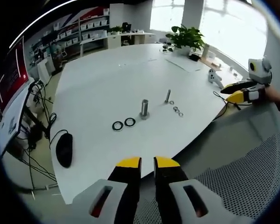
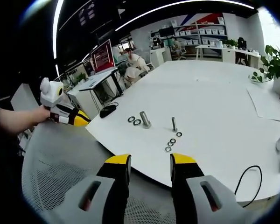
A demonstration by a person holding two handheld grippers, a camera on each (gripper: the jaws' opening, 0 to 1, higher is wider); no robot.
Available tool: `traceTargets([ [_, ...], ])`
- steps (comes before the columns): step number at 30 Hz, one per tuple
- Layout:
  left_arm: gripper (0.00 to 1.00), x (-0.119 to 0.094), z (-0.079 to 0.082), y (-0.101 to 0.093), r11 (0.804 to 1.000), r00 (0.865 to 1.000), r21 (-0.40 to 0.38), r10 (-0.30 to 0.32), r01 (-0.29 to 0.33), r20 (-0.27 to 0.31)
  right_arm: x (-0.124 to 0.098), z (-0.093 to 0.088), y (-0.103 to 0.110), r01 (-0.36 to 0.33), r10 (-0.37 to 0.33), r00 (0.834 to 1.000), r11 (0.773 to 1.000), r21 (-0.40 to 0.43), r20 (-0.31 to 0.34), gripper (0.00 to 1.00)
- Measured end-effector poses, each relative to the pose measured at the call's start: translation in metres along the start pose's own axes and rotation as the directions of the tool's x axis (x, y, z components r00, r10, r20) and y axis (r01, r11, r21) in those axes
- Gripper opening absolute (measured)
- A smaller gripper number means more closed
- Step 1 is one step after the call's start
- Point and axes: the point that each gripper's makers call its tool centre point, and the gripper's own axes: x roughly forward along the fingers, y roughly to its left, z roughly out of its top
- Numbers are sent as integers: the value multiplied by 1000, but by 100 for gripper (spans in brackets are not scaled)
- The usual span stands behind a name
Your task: Place the washer onto the threaded stud by aligning its center hole with the stud, sliding it down to the base, and recovering from edge contact or off-axis alignment until the washer reaches the visible bottom stop.
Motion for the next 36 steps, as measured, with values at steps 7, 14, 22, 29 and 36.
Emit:
traceTargets([
  [7,8,1,0,3,999,1000,-49,0,0,8,0,1,2,-6,6,1000,1000,0,5,35],
  [14,8,1,-4,4,999,1000,-36,6,-6,-11,0,1,2,-5,5,1000,1000,5,2,35],
  [22,8,1,-2,2,999,1000,-38,-1,1,-1,0,-2,2,-9,9,1000,1000,-2,-11,35],
  [29,9,2,-5,-2,1000,1000,-13,-13,13,-28,0,-4,-1,6,-6,1000,1000,6,-19,35],
  [36,17,6,-9,-3,997,996,83,16,-9,-88,-1,-5,-2,5,-5,1000,1000,7,-24,35],
])
